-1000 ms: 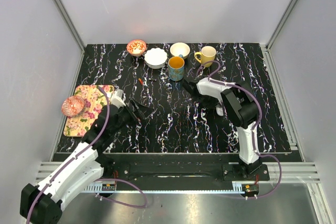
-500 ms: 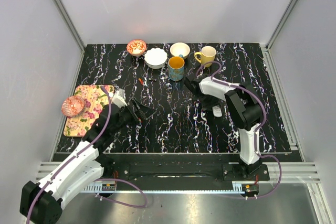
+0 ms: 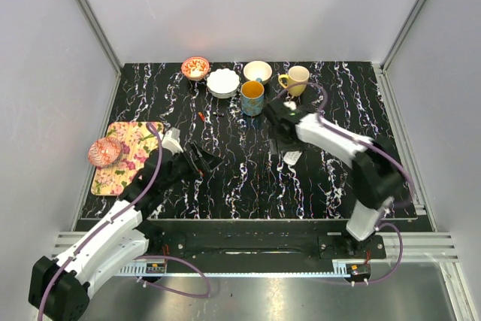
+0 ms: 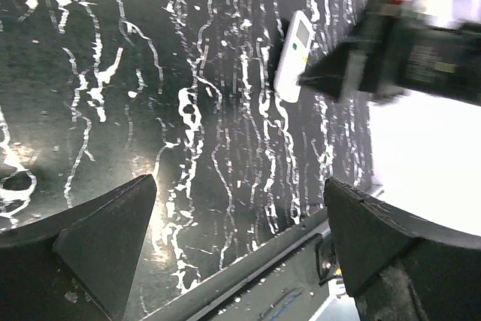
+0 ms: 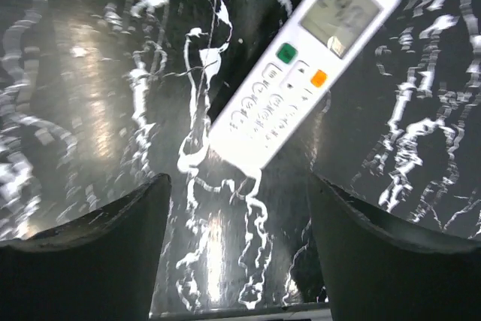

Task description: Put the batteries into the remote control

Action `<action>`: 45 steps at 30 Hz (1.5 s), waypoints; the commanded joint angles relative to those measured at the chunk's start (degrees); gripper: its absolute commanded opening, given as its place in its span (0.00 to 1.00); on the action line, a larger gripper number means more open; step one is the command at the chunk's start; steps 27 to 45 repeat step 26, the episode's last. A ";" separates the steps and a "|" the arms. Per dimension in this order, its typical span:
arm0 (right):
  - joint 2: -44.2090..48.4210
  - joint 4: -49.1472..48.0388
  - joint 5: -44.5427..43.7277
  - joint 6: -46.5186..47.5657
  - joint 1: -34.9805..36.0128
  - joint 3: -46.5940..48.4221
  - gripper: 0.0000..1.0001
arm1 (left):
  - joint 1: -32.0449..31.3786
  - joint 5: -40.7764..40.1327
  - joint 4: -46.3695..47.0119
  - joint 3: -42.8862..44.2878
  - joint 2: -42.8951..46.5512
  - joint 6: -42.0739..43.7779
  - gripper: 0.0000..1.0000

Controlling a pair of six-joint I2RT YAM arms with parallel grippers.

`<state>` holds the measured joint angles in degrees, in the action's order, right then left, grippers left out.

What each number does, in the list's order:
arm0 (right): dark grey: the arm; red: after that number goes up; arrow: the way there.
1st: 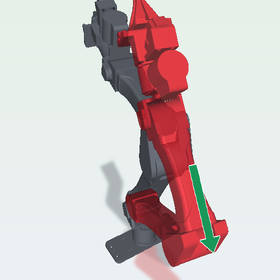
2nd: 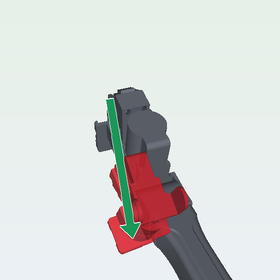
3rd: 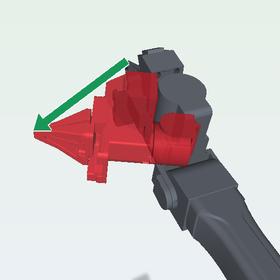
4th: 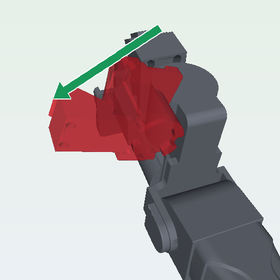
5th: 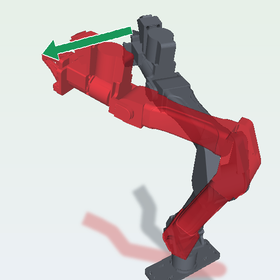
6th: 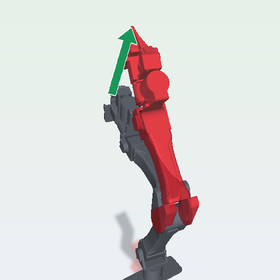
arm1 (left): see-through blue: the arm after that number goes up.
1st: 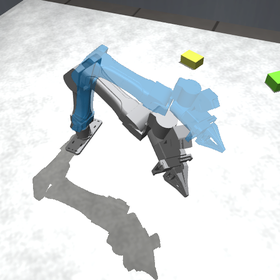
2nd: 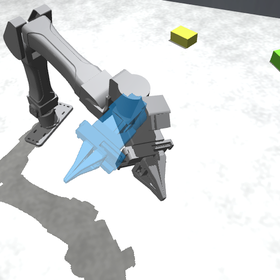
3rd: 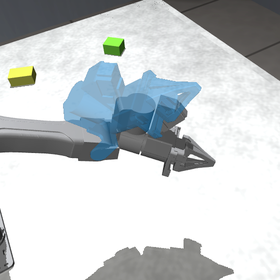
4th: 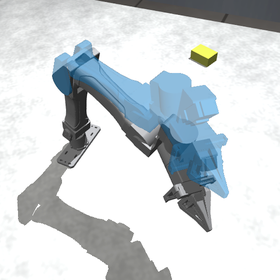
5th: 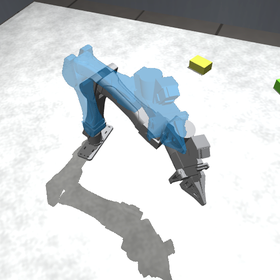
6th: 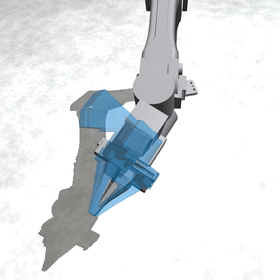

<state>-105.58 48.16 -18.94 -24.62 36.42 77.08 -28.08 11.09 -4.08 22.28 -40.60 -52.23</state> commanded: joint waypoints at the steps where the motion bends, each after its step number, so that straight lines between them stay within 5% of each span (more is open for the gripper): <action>1: 21.77 -5.44 1.37 -2.19 0.05 -3.68 0.81 | 0.04 -6.42 -6.71 4.52 -0.79 4.23 0.99; 7: 37.51 -9.74 -2.86 -1.92 0.05 -17.18 0.85 | 0.04 -10.39 -11.04 8.04 -4.05 4.86 0.99; 11: 52.46 -23.70 -0.58 -0.34 0.05 -32.93 0.86 | 0.04 -13.63 -12.53 10.05 -4.66 4.50 0.99; 13: 60.53 -32.49 1.35 -1.65 0.14 -41.25 0.99 | 0.13 -18.63 -17.16 11.90 -5.63 4.76 0.99; 16: 65.66 -37.09 1.63 -3.50 0.05 -45.43 1.00 | 0.21 -24.97 -22.71 17.16 -7.82 5.82 0.99; 45: 59.44 -35.07 5.32 -7.10 0.14 -41.58 1.00 | 2.67 -21.38 -17.10 18.32 -8.53 9.42 0.99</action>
